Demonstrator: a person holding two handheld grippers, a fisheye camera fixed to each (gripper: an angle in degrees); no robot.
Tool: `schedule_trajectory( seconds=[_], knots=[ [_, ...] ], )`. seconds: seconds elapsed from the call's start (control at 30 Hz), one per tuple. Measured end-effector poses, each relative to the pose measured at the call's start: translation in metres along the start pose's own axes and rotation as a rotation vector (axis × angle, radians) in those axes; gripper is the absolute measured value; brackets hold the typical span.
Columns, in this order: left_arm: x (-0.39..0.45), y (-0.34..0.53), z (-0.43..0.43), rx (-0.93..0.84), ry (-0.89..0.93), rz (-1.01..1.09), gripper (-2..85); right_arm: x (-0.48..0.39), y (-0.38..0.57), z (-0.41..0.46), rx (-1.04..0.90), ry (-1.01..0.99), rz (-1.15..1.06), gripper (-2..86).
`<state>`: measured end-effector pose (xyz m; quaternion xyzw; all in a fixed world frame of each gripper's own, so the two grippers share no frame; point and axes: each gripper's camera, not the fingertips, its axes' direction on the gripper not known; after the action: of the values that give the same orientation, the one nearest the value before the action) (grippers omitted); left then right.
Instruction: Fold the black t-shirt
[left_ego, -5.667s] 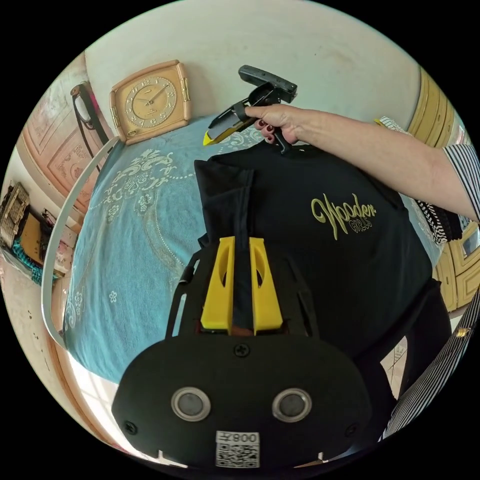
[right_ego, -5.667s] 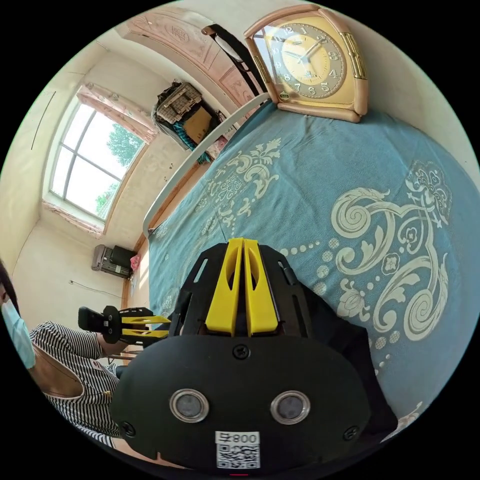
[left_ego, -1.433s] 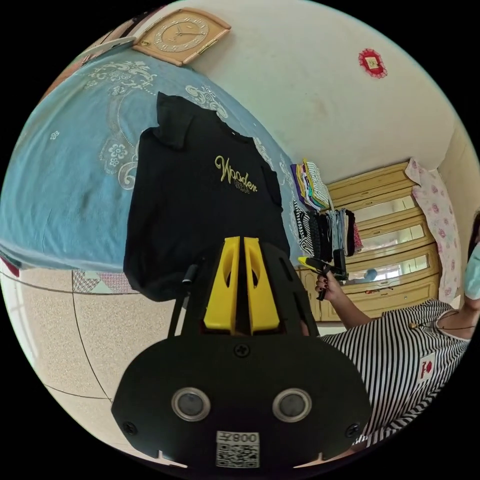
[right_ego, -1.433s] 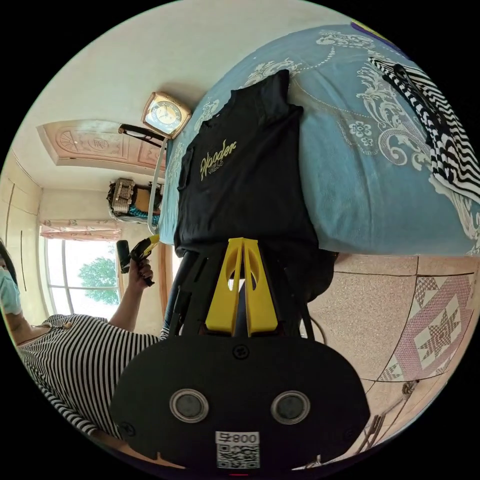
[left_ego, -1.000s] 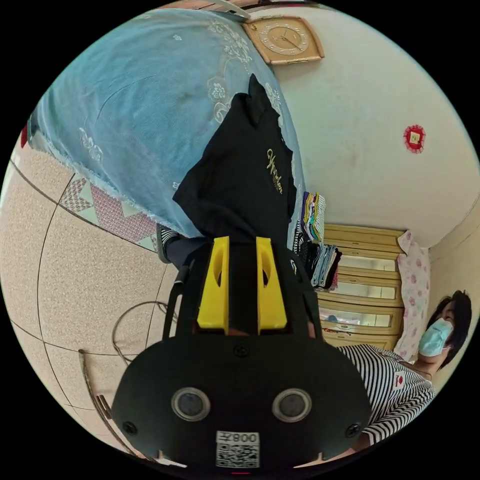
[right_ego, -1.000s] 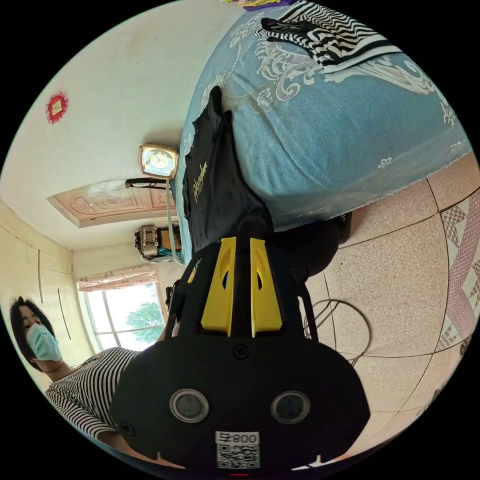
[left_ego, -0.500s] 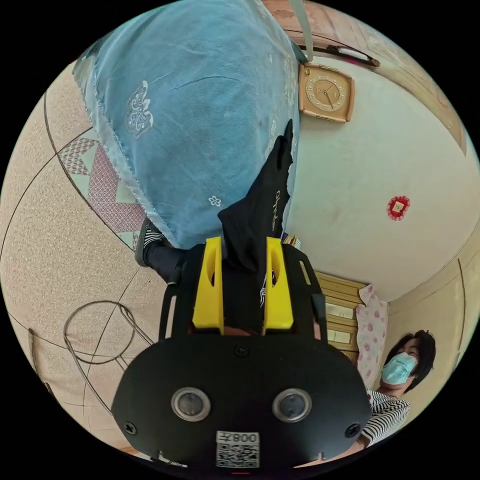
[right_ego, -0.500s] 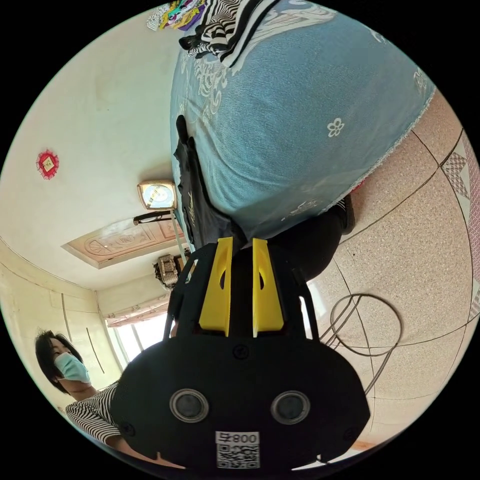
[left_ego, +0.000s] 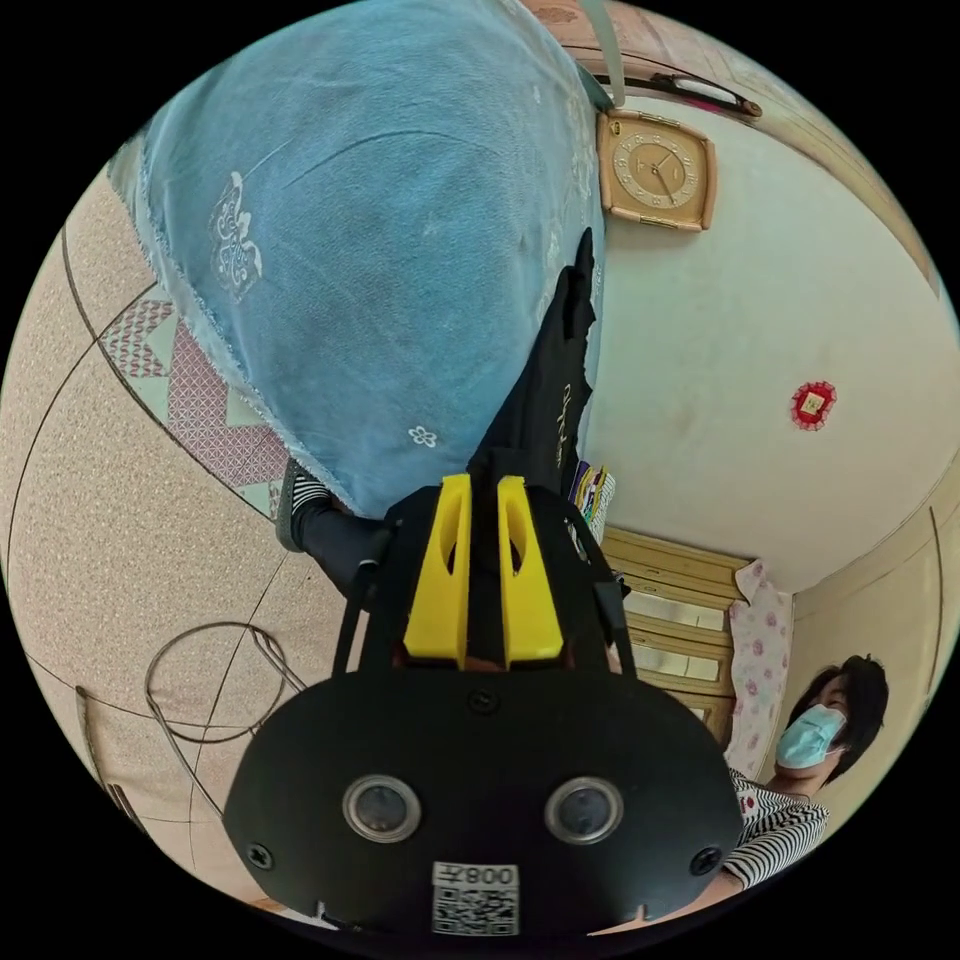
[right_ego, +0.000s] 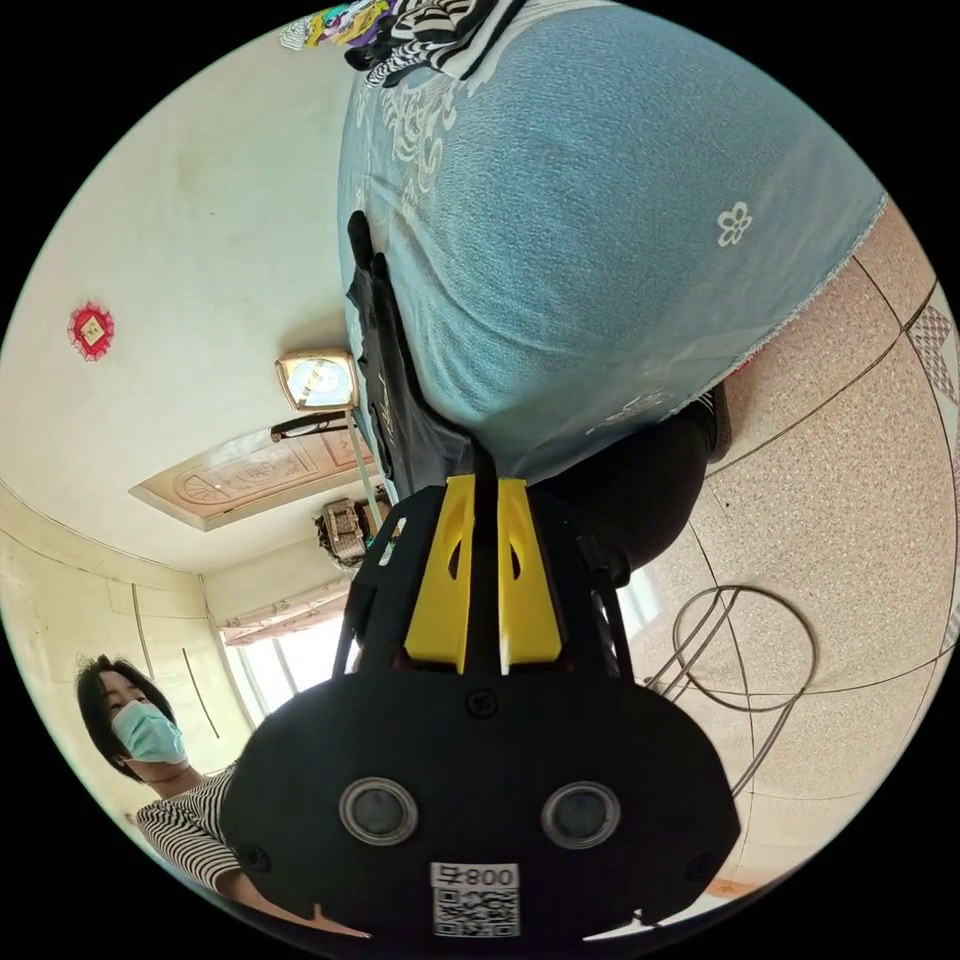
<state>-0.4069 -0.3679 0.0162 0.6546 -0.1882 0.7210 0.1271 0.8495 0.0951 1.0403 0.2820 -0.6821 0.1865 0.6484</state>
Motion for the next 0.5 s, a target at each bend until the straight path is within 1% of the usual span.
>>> schedule_trajectory(
  seconds=[0.17, 0.37, 0.5],
  knots=[
    [0.013, 0.018, -0.013, 0.004, 0.059, 0.082, 2.8, -0.019, 0.031, -0.011, -0.003, -0.026, -0.059, 2.5],
    [0.053, 0.037, -0.032, -0.015, 0.125, 0.242, 2.2, -0.074, 0.080, -0.044, -0.022, -0.125, -0.255, 1.8],
    [0.072, 0.051, -0.043, -0.017, 0.170, 0.308, 2.1, -0.109, 0.113, -0.070, -0.005, -0.175, -0.371, 1.6]
  ],
)
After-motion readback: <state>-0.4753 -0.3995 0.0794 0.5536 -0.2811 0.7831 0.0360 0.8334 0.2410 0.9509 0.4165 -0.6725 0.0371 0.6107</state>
